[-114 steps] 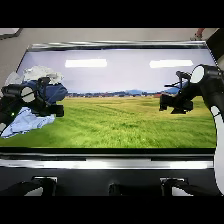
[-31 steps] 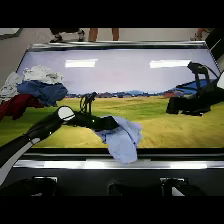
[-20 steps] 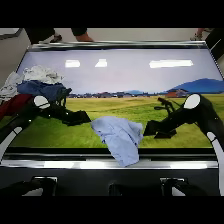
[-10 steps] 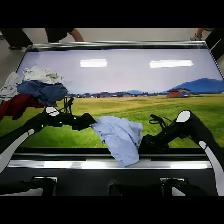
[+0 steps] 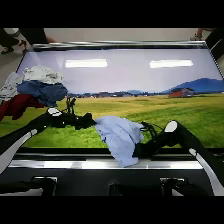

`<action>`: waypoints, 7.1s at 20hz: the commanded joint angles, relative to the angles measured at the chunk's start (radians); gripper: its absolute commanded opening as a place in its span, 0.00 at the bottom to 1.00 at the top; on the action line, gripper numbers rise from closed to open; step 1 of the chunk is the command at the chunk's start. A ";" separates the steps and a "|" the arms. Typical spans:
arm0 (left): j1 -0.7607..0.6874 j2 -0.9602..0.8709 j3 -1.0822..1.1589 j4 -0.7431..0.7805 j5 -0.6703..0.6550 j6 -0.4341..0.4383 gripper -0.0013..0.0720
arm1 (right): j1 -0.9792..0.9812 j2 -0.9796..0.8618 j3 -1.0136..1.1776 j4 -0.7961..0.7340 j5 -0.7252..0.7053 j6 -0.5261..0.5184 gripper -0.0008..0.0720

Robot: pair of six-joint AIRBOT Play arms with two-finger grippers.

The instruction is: Fold the shirts.

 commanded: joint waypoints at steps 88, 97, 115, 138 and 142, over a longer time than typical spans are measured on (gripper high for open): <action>0.241 0.776 0.374 0.505 -0.117 -0.185 0.06 | -0.084 0.103 1.103 -0.489 -0.219 0.328 0.07; 0.537 0.849 0.960 0.367 -0.093 -0.252 0.06 | -0.084 0.456 1.345 -0.773 -0.311 0.565 0.07; 0.530 0.364 0.317 0.500 -0.082 -0.116 0.06 | -0.084 -0.353 1.340 -0.804 -0.367 0.792 0.07; 0.625 0.214 -0.181 0.588 -0.511 0.018 0.81 | -0.465 -0.494 0.975 -0.393 0.468 0.358 0.74; 0.620 0.211 -0.264 0.434 -0.377 0.048 0.81 | -0.426 -0.489 0.882 -0.358 0.363 0.336 0.78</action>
